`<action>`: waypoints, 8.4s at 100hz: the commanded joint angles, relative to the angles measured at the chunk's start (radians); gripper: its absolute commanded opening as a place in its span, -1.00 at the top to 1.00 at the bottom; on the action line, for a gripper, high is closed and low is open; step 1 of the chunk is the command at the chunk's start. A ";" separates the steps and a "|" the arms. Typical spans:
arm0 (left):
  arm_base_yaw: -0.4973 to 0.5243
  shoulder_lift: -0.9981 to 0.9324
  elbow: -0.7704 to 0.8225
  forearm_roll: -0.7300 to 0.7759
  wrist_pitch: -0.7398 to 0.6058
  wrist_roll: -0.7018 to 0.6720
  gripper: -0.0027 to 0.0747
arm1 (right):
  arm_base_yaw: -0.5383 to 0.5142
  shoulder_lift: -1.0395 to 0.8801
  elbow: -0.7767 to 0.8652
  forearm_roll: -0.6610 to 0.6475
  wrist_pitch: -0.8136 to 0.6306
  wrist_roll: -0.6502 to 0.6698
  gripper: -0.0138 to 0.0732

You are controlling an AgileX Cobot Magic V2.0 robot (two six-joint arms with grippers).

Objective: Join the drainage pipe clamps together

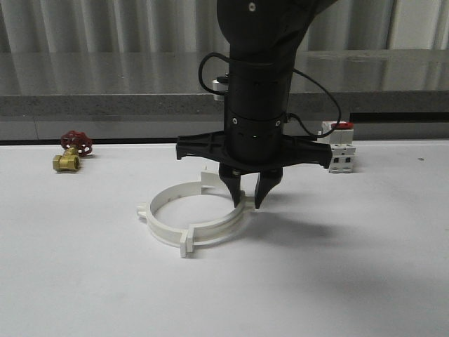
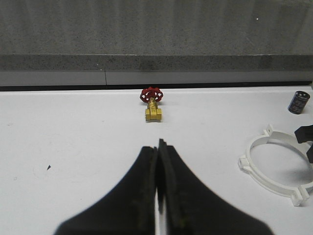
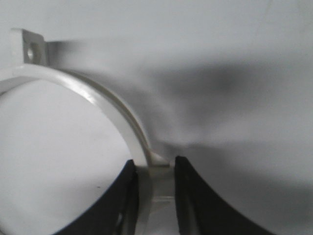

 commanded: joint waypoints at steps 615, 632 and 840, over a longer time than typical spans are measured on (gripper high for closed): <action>0.004 0.009 -0.026 0.008 -0.072 -0.001 0.99 | -0.600 -2.078 1.477 0.318 -0.802 -1.004 0.83; 0.004 0.009 -0.026 0.010 -0.072 -0.001 0.99 | -0.600 -2.078 1.477 0.318 -0.802 -1.004 0.83; 0.181 -0.344 0.494 -0.248 -0.515 0.286 0.99 | -0.600 -2.077 1.477 0.318 -0.803 -1.004 0.83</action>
